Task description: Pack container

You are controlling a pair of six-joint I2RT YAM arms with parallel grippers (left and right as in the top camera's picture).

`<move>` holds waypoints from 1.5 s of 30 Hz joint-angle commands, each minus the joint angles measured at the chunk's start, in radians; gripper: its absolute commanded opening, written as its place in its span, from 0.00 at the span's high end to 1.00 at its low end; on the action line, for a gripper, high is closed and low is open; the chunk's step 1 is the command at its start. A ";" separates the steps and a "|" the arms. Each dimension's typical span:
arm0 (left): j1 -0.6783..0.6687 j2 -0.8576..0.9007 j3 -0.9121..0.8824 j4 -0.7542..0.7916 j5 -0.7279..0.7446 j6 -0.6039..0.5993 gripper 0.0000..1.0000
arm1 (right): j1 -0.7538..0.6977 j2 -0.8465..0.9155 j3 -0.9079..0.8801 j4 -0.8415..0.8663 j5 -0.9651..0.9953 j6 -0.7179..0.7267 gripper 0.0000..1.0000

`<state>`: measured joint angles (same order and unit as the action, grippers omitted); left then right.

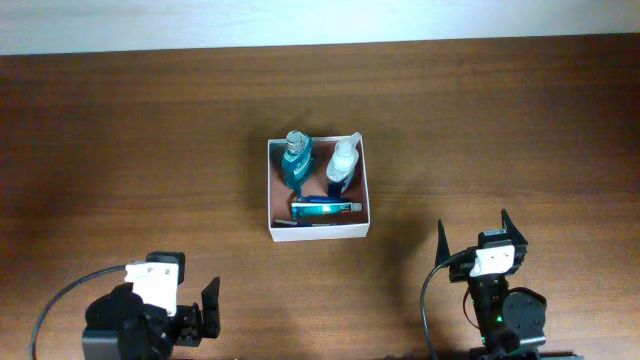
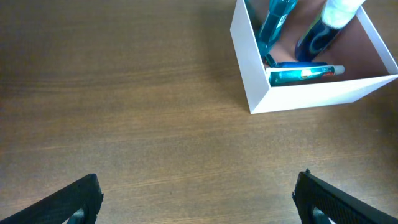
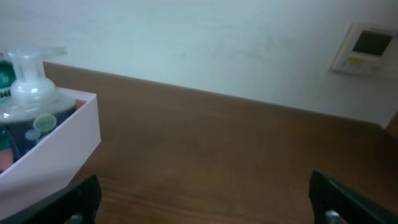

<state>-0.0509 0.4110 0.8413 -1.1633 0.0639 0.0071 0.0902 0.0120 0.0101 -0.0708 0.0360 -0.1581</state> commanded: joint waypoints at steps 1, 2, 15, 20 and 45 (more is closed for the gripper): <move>0.005 -0.007 -0.003 0.002 0.000 -0.006 0.01 | -0.006 -0.008 -0.005 -0.011 -0.013 0.013 0.01; 0.005 -0.007 -0.003 0.002 0.000 -0.006 0.01 | -0.006 -0.008 -0.005 -0.011 -0.013 0.013 0.01; 0.005 -0.007 -0.003 0.002 0.000 -0.006 0.01 | -0.006 -0.008 -0.005 -0.011 -0.013 0.013 0.01; 0.005 -0.007 -0.003 0.002 0.000 -0.006 0.01 | -0.006 -0.008 -0.005 -0.011 -0.013 0.013 0.02; 0.014 -0.358 -0.742 1.126 -0.034 0.135 0.01 | -0.006 -0.008 -0.005 -0.011 -0.013 0.013 0.01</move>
<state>-0.0425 0.0975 0.1909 -0.1738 0.0471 0.0879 0.0891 0.0120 0.0101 -0.0723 0.0254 -0.1562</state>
